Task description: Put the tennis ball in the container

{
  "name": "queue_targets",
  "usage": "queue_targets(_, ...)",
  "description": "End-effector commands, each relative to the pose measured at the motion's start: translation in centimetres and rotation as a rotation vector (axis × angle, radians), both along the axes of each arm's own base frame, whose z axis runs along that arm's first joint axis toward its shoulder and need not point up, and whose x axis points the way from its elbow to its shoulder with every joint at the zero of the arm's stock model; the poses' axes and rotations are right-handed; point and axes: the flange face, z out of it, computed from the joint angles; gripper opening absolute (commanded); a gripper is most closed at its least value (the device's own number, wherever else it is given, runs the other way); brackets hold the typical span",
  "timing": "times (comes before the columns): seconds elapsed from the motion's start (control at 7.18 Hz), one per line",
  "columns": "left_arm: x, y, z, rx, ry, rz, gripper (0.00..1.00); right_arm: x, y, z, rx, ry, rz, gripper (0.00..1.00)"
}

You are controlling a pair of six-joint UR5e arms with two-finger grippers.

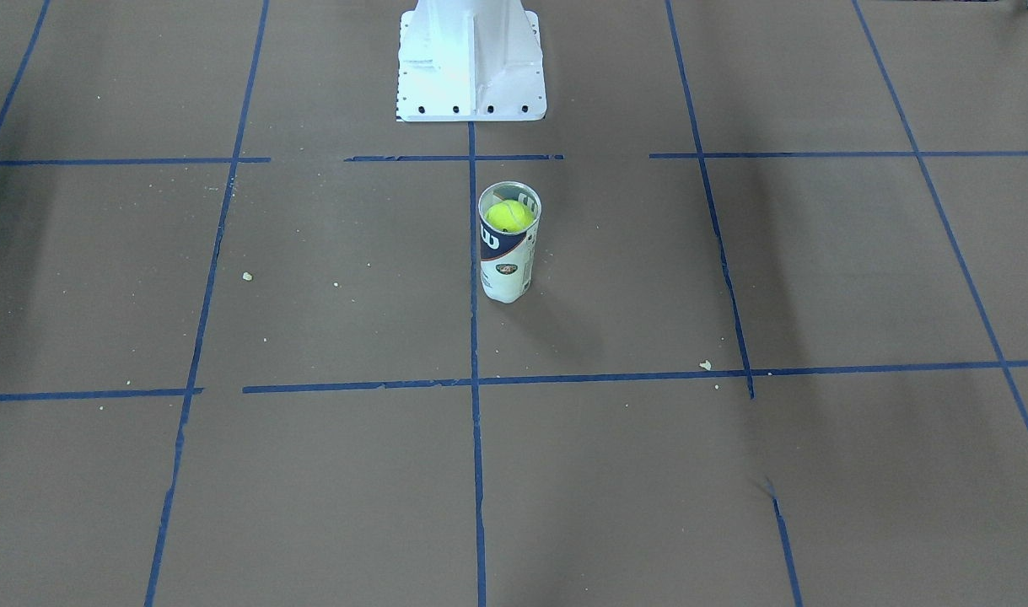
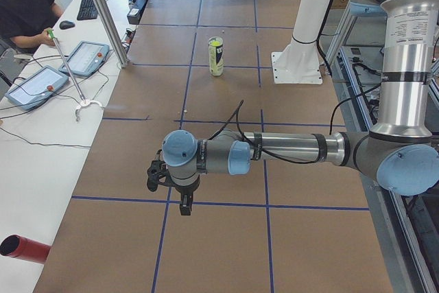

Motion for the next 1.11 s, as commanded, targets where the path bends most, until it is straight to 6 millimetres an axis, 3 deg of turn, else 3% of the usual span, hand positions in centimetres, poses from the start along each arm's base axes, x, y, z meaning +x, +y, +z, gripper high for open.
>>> queue_targets(0.0,0.06,0.01,0.30,-0.005,-0.002,0.001,1.00,0.02,0.00,0.00,0.000,0.000,0.000,1.00)
queue_targets(0.97,-0.01,0.04,-0.15,0.005,-0.002,0.000,1.00,0.02,0.00,0.00,0.000,0.000,0.000,1.00)
